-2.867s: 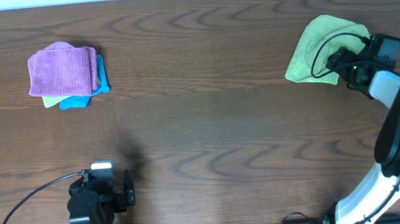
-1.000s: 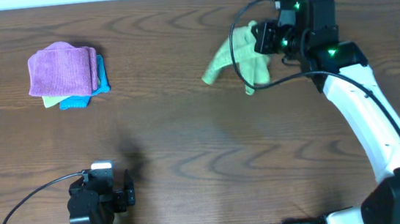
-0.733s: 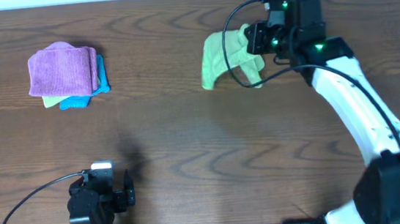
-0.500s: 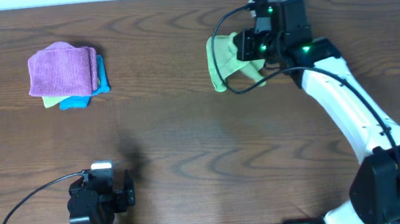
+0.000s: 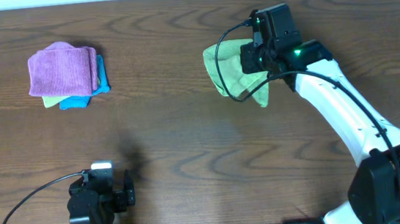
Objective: Fold the cloth
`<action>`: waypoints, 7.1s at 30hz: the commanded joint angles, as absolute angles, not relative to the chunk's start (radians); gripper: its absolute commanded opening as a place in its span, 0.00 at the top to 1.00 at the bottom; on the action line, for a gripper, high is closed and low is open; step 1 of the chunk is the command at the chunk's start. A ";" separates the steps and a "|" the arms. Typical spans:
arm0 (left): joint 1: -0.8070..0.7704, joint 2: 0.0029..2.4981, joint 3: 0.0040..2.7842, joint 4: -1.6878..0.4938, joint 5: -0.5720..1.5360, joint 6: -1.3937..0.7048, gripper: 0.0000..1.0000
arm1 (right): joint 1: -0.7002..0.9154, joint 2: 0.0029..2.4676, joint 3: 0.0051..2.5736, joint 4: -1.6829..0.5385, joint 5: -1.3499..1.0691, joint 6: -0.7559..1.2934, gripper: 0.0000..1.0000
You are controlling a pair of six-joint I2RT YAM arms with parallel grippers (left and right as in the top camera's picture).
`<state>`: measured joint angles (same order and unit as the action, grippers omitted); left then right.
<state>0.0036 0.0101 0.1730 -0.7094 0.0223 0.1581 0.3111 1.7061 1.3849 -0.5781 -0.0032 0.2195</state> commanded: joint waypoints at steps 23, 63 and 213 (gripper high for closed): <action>0.001 0.004 0.161 -0.728 0.018 0.172 0.05 | 0.157 1.654 1.377 -0.794 -0.114 0.355 0.01; 0.001 0.004 0.161 -0.728 0.018 0.172 0.05 | 0.046 1.996 1.325 -0.713 -0.318 0.464 0.17; -0.001 1.174 1.151 -0.569 0.606 -0.083 0.05 | 0.108 1.803 1.493 -0.929 -0.164 0.156 0.37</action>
